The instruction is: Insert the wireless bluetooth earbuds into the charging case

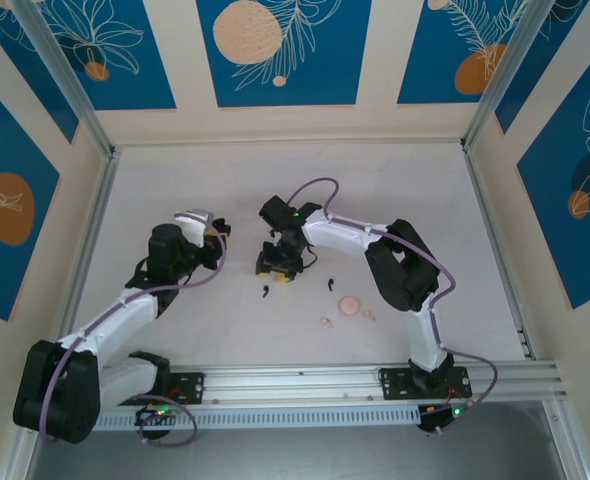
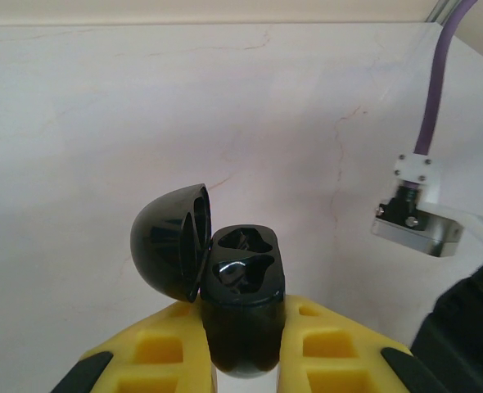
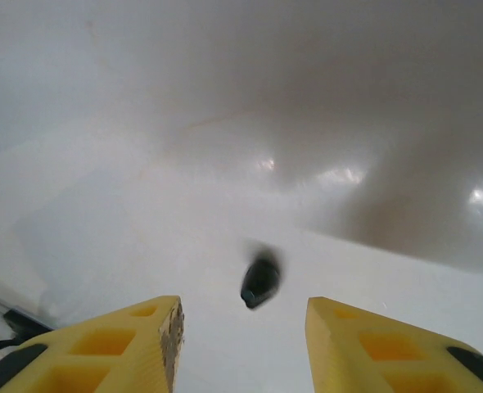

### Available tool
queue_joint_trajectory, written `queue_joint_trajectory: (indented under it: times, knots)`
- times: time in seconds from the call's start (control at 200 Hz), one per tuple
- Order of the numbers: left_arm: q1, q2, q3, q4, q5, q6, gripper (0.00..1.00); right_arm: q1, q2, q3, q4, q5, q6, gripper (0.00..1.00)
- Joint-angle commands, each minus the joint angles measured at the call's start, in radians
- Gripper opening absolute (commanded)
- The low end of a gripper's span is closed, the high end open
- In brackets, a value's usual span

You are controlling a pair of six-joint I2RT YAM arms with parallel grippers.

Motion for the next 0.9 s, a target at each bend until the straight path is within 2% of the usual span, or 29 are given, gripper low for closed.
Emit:
queue_joint_trajectory:
  times: [0.0, 0.435, 0.895]
  knots:
    - [0.016, -0.024, -0.001, -0.022, -0.022, 0.01, 0.11, 0.032, -0.028, 0.043, -0.147, 0.038, -0.015, 0.43]
    - [0.021, -0.036, -0.011, -0.011, -0.008, 0.007, 0.1, 0.065, 0.095, 0.149, -0.156, 0.017, -0.002, 0.37]
    - [0.025, -0.035, -0.011, -0.008, 0.0, 0.008, 0.1, 0.067, 0.158, 0.161, -0.156, 0.038, -0.016, 0.34]
